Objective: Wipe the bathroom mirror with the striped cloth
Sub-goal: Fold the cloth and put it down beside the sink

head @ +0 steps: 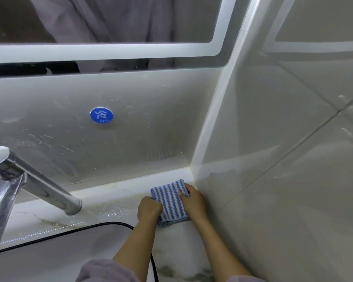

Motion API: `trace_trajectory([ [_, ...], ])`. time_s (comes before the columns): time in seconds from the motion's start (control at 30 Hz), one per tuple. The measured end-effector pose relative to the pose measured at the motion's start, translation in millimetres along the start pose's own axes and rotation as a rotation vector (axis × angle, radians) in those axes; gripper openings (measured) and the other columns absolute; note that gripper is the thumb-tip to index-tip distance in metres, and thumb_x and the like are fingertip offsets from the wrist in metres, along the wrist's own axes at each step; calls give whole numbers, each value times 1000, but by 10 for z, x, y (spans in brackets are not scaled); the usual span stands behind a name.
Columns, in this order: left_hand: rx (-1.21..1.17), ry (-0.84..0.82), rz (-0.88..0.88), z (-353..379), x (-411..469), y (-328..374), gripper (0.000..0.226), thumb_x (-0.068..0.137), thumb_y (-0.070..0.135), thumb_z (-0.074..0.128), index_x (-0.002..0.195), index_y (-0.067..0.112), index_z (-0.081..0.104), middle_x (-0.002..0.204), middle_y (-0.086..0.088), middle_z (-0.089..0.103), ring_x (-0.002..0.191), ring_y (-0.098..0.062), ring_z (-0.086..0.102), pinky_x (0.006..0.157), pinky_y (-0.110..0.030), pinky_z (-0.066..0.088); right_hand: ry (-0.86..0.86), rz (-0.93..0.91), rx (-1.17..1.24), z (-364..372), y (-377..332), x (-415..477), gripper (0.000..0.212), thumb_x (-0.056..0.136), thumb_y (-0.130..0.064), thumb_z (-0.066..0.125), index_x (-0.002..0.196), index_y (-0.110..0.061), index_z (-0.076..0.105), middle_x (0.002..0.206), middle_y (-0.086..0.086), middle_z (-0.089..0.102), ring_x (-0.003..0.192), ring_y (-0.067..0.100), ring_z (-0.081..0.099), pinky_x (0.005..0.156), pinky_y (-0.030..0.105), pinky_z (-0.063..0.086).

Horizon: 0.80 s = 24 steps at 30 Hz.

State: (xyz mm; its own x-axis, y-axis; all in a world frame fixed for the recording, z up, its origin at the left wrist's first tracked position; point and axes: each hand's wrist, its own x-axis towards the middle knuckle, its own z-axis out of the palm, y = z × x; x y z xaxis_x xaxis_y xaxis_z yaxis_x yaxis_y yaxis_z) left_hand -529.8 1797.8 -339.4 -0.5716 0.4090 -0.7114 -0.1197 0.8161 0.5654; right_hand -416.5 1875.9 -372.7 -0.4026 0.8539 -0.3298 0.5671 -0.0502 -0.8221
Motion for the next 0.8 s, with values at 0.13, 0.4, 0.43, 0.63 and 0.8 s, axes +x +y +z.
trace_trajectory([
  [0.13, 128, 20, 58, -2, -98, 4, 17, 88, 1, 43, 102, -2, 52, 86, -15, 55, 63, -22, 51, 54, -28, 38, 63, -125, -192, -42, 62, -78, 44, 93, -11, 51, 137, -14, 47, 139, 1, 50, 122, 17, 50, 99, 19, 35],
  [0.4, 724, 26, 320, 198, -281, -67, 83, 97, 31, 41, 146, 3, -20, 155, -15, -25, 144, -33, -19, 119, -44, 1, -60, -466, -732, -17, 265, -194, 65, 100, -22, 31, 149, -16, -12, 153, -3, -24, 143, 17, -24, 110, 20, -21],
  [0.43, 806, -8, 348, 225, -271, -98, 84, 98, 36, 37, 144, 3, -25, 153, -14, -31, 142, -31, -25, 118, -45, -2, -79, -484, -768, -7, 279, -211, 66, 101, -25, 29, 146, -17, -19, 151, -5, -29, 142, 16, -26, 109, 21, -24],
  [0.63, 1052, -162, 245, 280, -203, -216, 77, 99, 30, 30, 141, 0, -26, 151, -14, -34, 141, -29, -28, 118, -48, -5, -70, -451, -852, 4, 417, -247, 60, 102, -32, 27, 149, -18, -7, 157, -4, -12, 139, 4, -27, 110, 28, -21],
  [0.8, 1107, -174, 219, 271, -191, -192, 74, 99, 26, 30, 142, -1, -25, 151, -14, -34, 141, -30, -28, 117, -49, -6, -64, -441, -907, 10, 408, -266, 62, 100, -37, 27, 152, -17, 1, 159, -2, -6, 132, 2, -37, 107, 32, -22],
])
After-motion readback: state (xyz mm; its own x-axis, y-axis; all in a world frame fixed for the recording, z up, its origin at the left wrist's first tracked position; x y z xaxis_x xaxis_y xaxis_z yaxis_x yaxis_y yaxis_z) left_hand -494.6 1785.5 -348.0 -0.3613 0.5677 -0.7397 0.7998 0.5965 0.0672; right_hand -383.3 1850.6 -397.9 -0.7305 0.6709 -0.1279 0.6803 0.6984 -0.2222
